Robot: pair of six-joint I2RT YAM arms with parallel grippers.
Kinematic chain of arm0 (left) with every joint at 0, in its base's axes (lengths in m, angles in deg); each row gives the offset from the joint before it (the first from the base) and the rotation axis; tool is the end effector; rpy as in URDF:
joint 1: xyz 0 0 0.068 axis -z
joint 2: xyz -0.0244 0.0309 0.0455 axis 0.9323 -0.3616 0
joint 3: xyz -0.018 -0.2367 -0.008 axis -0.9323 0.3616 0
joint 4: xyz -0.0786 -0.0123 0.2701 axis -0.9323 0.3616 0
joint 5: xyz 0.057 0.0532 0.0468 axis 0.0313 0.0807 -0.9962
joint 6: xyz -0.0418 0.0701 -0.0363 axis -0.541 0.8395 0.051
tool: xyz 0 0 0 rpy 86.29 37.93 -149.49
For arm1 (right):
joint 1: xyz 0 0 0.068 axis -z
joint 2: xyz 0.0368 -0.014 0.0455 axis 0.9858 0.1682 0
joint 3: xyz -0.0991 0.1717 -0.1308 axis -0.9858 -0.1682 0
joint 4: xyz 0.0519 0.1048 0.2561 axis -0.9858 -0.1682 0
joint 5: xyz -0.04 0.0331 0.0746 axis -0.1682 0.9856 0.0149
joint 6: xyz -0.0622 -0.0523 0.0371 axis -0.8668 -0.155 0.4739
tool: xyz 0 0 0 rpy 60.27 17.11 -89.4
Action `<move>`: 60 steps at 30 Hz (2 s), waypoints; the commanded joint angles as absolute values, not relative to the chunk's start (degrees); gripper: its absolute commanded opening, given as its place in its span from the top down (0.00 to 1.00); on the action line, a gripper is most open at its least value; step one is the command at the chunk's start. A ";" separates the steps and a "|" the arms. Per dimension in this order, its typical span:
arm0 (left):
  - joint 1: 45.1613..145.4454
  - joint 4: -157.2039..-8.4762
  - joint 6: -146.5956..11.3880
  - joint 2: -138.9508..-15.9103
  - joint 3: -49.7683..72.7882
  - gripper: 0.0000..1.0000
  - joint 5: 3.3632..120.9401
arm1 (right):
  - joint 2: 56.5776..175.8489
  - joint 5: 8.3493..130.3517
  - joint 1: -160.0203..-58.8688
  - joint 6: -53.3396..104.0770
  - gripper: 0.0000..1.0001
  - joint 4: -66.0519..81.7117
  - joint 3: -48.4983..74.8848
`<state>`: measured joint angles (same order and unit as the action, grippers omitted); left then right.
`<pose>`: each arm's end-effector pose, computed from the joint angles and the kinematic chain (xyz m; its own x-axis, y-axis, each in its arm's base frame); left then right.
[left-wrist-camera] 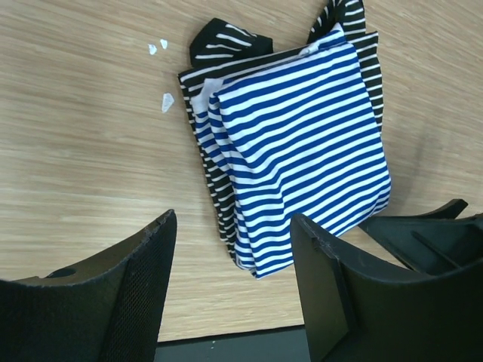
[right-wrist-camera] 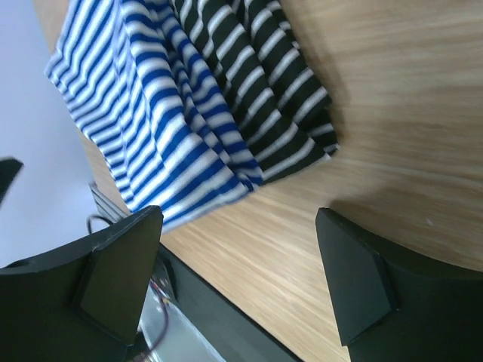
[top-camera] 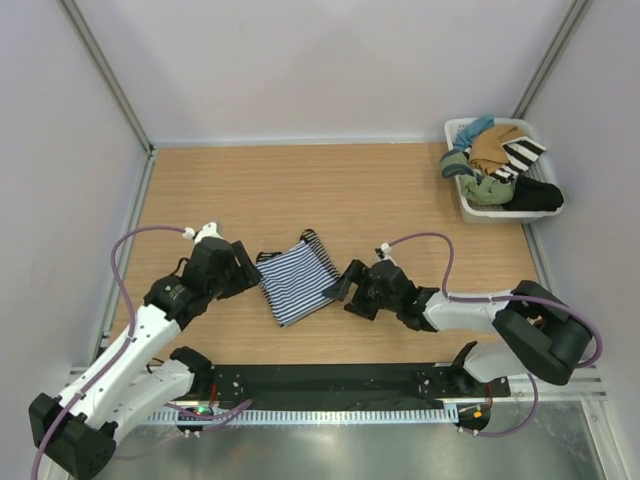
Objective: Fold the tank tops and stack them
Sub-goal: Neatly place the folded tank top to the corner
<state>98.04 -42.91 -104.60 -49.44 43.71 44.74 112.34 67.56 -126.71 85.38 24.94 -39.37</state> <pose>0.2204 -0.1088 0.1975 -0.6984 -0.4573 -0.5505 -0.2104 0.8664 -0.4529 0.1980 0.2197 0.0609 -0.8791 0.4031 -0.2545 0.0817 0.6533 0.7527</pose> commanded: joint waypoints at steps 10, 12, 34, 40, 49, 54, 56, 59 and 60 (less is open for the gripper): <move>97.81 -37.67 -100.41 -45.44 36.93 0.36 41.15 | 146.37 60.92 -130.59 95.03 0.37 43.94 -16.42; 97.81 -35.83 -99.80 -45.18 35.44 0.36 39.66 | 152.26 64.33 -131.11 92.49 0.41 38.88 -3.12; 97.72 -47.93 -98.92 -40.87 40.96 0.00 43.16 | 112.53 44.59 -128.39 52.94 0.00 10.02 -14.61; 97.81 -63.46 -98.65 -42.28 49.56 0.00 47.73 | 99.39 24.11 -127.95 40.36 0.00 2.10 -24.64; 98.25 -80.38 -91.63 -44.48 59.68 0.01 44.23 | 77.16 21.38 -127.95 40.87 0.00 10.36 -40.64; 98.95 -84.51 -86.26 -42.46 64.17 0.01 41.05 | 71.88 25.15 -127.87 40.79 0.00 14.05 -45.65; 98.95 -85.83 -85.65 -42.19 64.86 0.00 43.07 | 71.78 23.40 -127.95 41.92 0.00 13.27 -45.83; 98.95 -85.49 -84.85 -42.98 64.17 0.00 43.34 | 71.96 23.30 -127.95 42.28 0.00 12.91 -45.74; 99.04 -85.48 -84.77 -43.24 64.08 0.00 43.78 | 72.05 23.21 -127.95 42.28 0.00 12.82 -45.74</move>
